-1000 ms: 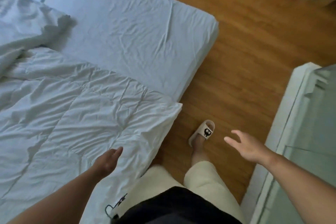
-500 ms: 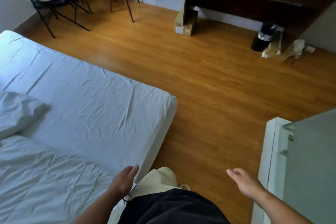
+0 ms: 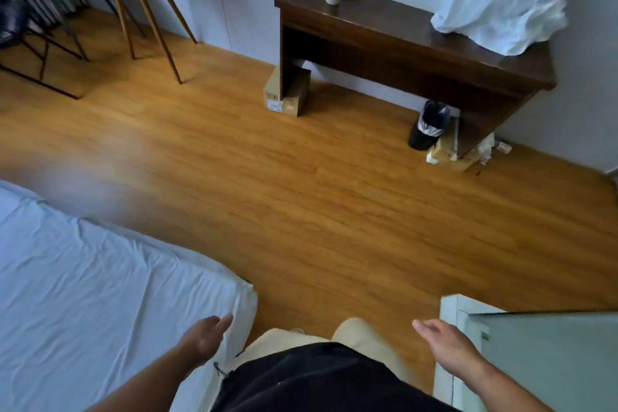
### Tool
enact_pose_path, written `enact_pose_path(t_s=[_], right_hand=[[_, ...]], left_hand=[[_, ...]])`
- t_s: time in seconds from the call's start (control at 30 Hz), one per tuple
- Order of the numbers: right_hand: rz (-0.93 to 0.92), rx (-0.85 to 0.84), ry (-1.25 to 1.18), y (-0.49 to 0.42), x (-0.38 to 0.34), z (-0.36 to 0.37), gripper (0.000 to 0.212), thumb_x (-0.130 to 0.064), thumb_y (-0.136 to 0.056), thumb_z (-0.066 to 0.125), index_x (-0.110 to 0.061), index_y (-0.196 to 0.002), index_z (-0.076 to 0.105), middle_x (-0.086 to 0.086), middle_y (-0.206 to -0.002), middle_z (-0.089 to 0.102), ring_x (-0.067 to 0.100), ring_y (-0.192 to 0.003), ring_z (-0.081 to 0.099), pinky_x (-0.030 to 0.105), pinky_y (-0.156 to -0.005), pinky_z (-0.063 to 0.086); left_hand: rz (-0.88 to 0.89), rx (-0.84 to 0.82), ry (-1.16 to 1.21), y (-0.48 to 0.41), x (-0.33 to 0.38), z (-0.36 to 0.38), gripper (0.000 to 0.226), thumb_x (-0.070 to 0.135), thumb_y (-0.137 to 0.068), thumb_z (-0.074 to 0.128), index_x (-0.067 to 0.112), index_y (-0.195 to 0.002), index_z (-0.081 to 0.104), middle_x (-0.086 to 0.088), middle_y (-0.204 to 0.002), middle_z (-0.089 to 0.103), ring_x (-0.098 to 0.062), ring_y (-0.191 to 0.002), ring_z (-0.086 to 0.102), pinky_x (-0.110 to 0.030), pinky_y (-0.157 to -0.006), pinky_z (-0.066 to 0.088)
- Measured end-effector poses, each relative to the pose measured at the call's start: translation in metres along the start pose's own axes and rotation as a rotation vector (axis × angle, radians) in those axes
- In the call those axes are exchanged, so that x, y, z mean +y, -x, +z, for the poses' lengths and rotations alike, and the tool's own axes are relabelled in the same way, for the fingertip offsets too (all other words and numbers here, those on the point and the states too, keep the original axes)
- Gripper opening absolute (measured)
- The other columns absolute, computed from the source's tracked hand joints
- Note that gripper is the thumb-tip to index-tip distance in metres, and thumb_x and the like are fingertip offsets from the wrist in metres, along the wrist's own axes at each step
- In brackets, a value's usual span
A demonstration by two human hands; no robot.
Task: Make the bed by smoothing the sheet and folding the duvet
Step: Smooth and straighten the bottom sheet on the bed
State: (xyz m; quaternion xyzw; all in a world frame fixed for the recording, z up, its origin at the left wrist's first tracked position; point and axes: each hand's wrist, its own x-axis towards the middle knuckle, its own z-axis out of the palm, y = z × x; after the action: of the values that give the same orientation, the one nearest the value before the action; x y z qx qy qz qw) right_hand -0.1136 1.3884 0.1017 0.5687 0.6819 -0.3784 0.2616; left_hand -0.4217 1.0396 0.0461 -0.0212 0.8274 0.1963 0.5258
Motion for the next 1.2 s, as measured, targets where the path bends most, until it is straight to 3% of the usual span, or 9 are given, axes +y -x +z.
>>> enact_pose_path(t_s=[0.17,0.3,0.4,0.53,0.6,0.67,1.0,1.1,1.2], right_hand=[[-0.021,-0.034,0.058,-0.099,-0.087,-0.079,0.048,-0.061,-0.095,0.05,-0.021,-0.118,0.063,-0.003,-0.121,0.065,0.019,-0.114,0.06,0.033,-0.098,0.045],[-0.089,-0.117,0.249,-0.195,-0.173,-0.129,0.049,-0.066,-0.092,0.05,-0.024,-0.112,0.065,-0.007,-0.115,0.066,0.014,-0.106,0.061,0.036,-0.096,0.048],[-0.164,-0.18,0.391,-0.245,-0.268,-0.168,0.041,-0.062,-0.092,0.054,-0.027,-0.108,0.066,-0.008,-0.11,0.067,0.014,-0.102,0.063,0.033,-0.091,0.05],[-0.309,-0.211,0.508,-0.288,-0.409,-0.208,0.029,-0.05,-0.094,0.06,-0.023,-0.095,0.069,0.001,-0.1,0.072,0.02,-0.096,0.068,0.038,-0.092,0.055],[-0.373,-0.174,0.552,-0.296,-0.479,-0.215,0.03,-0.044,-0.096,0.06,-0.016,-0.095,0.071,0.007,-0.096,0.073,0.025,-0.092,0.07,0.035,-0.081,0.053],[-0.42,-0.17,0.565,-0.298,-0.542,-0.21,0.032,-0.039,-0.098,0.06,-0.01,-0.098,0.071,0.013,-0.094,0.074,0.029,-0.086,0.071,0.034,-0.071,0.049],[-0.486,-0.262,0.701,-0.273,-0.803,-0.094,0.03,-0.037,-0.101,0.055,-0.009,-0.1,0.066,0.005,-0.091,0.066,0.017,-0.077,0.059,0.028,-0.066,0.046],[-0.555,-0.319,0.711,-0.251,-0.883,-0.046,0.022,-0.036,-0.101,0.055,-0.017,-0.093,0.063,0.005,-0.096,0.068,0.018,-0.084,0.063,0.03,-0.071,0.049],[-0.627,-0.358,0.746,-0.235,-0.959,0.004,0.024,-0.035,-0.1,0.057,-0.014,-0.095,0.066,0.005,-0.091,0.068,0.018,-0.079,0.062,0.029,-0.065,0.045]], left_hand=[[0.113,0.073,0.044,-0.037,0.114,-0.051,0.042,0.053,-0.101,0.041,0.018,-0.105,0.064,0.0,-0.102,0.069,-0.018,-0.094,0.065,-0.033,-0.079,0.05],[0.029,0.137,0.223,-0.072,0.161,-0.076,0.046,0.058,-0.099,0.039,0.02,-0.116,0.058,-0.002,-0.115,0.064,-0.024,-0.106,0.063,-0.036,-0.09,0.051],[-0.089,0.183,0.345,-0.08,0.185,-0.09,0.048,0.059,-0.099,0.039,0.017,-0.111,0.06,-0.001,-0.109,0.066,-0.021,-0.1,0.064,-0.04,-0.096,0.053],[-0.187,0.223,0.481,-0.092,0.204,-0.107,0.048,0.061,-0.098,0.039,0.02,-0.11,0.061,0.001,-0.108,0.067,-0.019,-0.099,0.064,-0.041,-0.097,0.053],[-0.219,0.255,0.573,-0.097,0.209,-0.118,0.044,0.061,-0.097,0.041,0.023,-0.106,0.061,0.001,-0.107,0.068,-0.019,-0.098,0.064,-0.041,-0.096,0.054],[-0.271,0.259,0.65,-0.107,0.21,-0.13,0.042,0.059,-0.099,0.041,0.022,-0.099,0.062,-0.001,-0.103,0.068,-0.019,-0.095,0.065,-0.042,-0.095,0.054],[-0.441,0.218,0.908,-0.18,0.178,-0.266,0.044,0.055,-0.1,0.039,0.016,-0.102,0.06,-0.005,-0.101,0.065,-0.022,-0.092,0.063,-0.032,-0.082,0.051],[-0.415,0.323,0.943,-0.188,0.166,-0.335,0.042,0.053,-0.102,0.039,0.016,-0.099,0.059,-0.004,-0.104,0.064,-0.02,-0.093,0.061,-0.034,-0.083,0.05],[-0.403,0.429,1.037,-0.19,0.158,-0.401,0.041,0.052,-0.102,0.039,0.017,-0.098,0.06,-0.004,-0.104,0.066,-0.021,-0.095,0.064,-0.037,-0.088,0.054]])
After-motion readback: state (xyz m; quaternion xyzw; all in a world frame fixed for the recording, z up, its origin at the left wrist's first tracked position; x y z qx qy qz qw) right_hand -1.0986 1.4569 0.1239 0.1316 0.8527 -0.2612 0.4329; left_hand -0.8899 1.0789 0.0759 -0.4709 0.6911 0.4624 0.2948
